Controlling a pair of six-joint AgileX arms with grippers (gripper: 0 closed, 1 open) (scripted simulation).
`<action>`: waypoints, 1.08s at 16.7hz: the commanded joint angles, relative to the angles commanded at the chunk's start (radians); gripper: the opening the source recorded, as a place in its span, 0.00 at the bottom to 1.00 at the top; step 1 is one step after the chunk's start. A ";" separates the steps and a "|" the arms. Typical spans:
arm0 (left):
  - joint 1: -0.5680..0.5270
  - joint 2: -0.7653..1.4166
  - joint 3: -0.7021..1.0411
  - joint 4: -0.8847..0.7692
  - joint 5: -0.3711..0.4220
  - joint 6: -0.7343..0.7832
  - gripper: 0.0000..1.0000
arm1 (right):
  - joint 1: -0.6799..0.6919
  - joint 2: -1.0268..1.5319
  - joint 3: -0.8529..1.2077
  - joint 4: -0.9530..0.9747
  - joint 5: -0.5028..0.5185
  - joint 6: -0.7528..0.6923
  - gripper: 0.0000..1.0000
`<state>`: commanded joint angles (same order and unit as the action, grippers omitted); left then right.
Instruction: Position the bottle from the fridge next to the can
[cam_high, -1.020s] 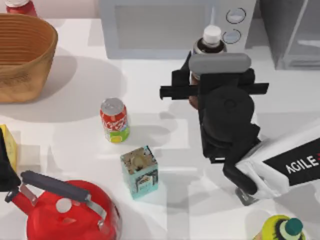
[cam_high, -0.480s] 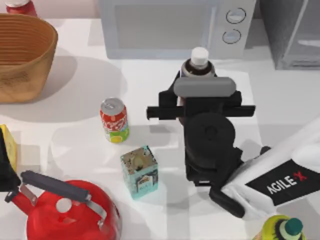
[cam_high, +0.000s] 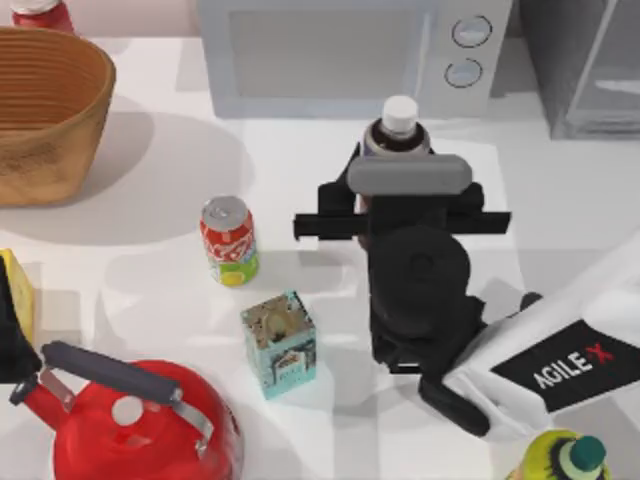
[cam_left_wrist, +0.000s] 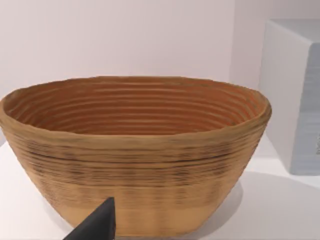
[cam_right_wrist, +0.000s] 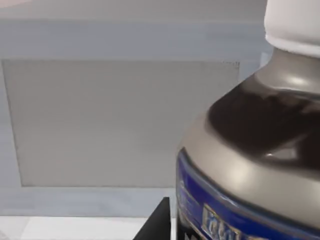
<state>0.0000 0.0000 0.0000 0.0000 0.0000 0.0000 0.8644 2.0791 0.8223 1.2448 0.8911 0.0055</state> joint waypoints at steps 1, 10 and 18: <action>0.000 0.000 0.000 0.000 0.000 0.000 1.00 | 0.000 0.000 0.000 0.000 0.000 0.000 0.23; 0.000 0.000 0.000 0.000 0.000 0.000 1.00 | 0.000 0.000 0.000 0.000 0.000 0.000 0.90; 0.000 0.000 0.000 0.000 0.000 0.000 1.00 | 0.000 0.000 0.000 0.000 0.000 0.000 1.00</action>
<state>0.0000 0.0000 0.0000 0.0000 0.0000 0.0000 0.8644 2.0791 0.8223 1.2448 0.8911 0.0055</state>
